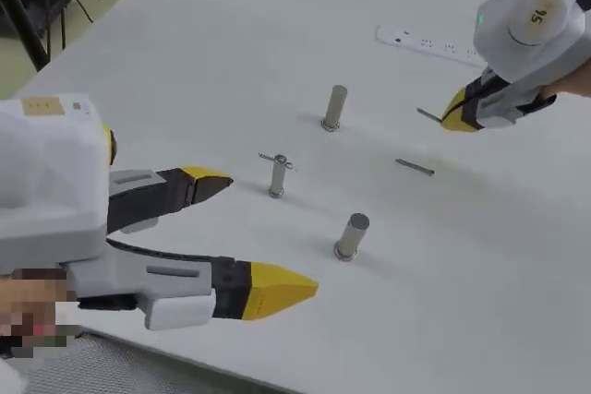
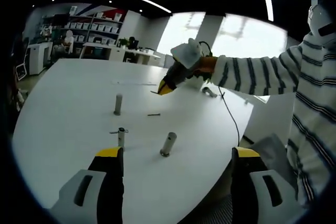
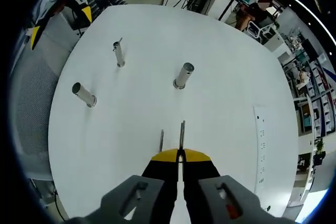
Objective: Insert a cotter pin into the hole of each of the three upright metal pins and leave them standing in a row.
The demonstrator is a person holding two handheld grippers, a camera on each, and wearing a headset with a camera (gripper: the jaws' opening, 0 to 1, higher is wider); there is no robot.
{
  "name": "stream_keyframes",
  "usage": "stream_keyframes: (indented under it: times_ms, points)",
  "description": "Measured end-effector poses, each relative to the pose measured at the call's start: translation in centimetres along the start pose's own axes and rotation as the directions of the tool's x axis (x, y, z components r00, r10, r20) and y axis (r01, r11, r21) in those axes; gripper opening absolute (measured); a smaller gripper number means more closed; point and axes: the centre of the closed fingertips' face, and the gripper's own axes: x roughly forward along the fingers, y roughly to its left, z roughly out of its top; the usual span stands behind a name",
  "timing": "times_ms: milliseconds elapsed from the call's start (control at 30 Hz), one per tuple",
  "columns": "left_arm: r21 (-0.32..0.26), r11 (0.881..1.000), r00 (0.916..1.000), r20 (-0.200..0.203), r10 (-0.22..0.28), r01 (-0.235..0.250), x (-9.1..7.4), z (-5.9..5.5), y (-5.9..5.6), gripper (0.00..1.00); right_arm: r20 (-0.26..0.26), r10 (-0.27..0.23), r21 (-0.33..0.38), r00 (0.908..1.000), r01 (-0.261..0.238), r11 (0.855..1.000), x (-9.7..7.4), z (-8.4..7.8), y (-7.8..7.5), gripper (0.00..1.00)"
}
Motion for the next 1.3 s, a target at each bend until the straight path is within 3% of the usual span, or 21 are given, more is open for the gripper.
stream_keyframes:
  times_ms: [167,267,433,567,733,1067,1300]
  points:
    - [-0.003,1.0,0.9998,0.022,0.002,-0.002,0.2,0.7,0.0,0.81,0.055,-0.055,-0.018,0.997,0.056,0.998,-1.5,0.6,0.1,0.0]
    - [-0.029,0.999,0.9992,0.039,-0.012,0.013,0.5,1.3,-0.2,0.77,0.094,-0.093,-0.021,0.9913,0.095,0.995,-2.5,1.1,0.2,0.0]
    - [-0.033,0.999,0.9988,0.042,-0.024,0.025,1.3,2.3,-0.2,0.72,0.145,-0.144,-0.045,0.9788,0.152,0.987,-4.0,1.9,1.6,0.0]
    - [-0.03,0.999,0.9979,0.061,-0.021,0.023,2.2,3.6,0.1,0.7,0.167,-0.215,-0.09,0.9624,0.232,0.969,-5.2,2.4,2.0,0.0]
    - [-0.035,0.998,0.9972,0.058,-0.046,0.048,3.5,4.6,-0.2,0.66,0.202,-0.266,-0.106,0.9426,0.291,0.951,-6.4,2.9,3.7,0.0]
    - [-0.119,0.99,0.9956,0.071,-0.062,0.07,6.6,5.5,-0.2,0.53,0.273,-0.31,-0.074,0.9105,0.341,0.937,-7.9,4.1,6.6,0.0]
    - [-0.096,0.99,0.9941,0.041,-0.101,0.104,8.3,5.7,-1.7,0.47,0.303,-0.308,-0.065,0.9017,0.342,0.937,-8.0,4.7,8.4,0.0]
